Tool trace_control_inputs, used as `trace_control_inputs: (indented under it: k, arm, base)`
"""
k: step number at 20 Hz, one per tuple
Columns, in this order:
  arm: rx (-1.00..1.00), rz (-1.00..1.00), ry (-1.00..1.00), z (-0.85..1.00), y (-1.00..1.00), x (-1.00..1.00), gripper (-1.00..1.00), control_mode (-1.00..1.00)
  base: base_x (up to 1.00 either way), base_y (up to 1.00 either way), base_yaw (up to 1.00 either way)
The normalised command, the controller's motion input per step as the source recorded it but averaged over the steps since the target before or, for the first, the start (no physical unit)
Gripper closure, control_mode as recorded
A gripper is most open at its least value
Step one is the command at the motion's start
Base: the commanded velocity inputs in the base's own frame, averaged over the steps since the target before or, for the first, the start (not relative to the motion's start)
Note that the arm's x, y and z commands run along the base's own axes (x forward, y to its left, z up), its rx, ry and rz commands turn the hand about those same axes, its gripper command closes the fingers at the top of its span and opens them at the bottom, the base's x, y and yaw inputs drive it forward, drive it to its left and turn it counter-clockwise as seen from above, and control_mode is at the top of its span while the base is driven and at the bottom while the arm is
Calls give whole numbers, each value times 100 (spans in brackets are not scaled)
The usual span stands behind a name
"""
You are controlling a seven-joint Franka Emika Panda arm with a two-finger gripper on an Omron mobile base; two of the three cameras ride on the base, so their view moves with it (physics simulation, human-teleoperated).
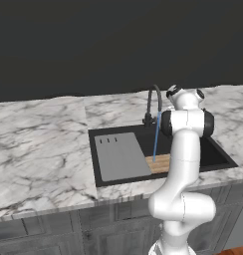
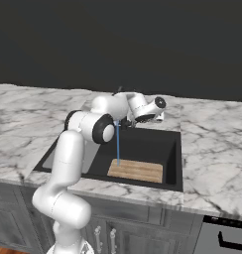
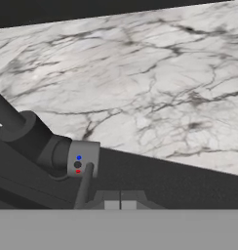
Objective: Turn on the sink faucet with hot water and rinse the cutting board for ten seconds, then turn off the faucet. Push the cutting board to reach the water if necessary.
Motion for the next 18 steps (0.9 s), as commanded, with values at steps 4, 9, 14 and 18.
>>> trace_control_inputs:
  k: [4, 9, 14, 18]
  arm:
    - [0, 0, 0, -4, 19, -1, 100, -100]
    - [0, 0, 0, -5, 28, 0, 100, -100]
    - [0, 0, 0, -8, 30, 0, 100, -100]
    - [0, 0, 0, -9, 30, 0, 100, -100]
  base:
    - [0, 0, 0]
    - [0, 0, 0]
    - [0, 0, 0]
    - [0, 0, 0]
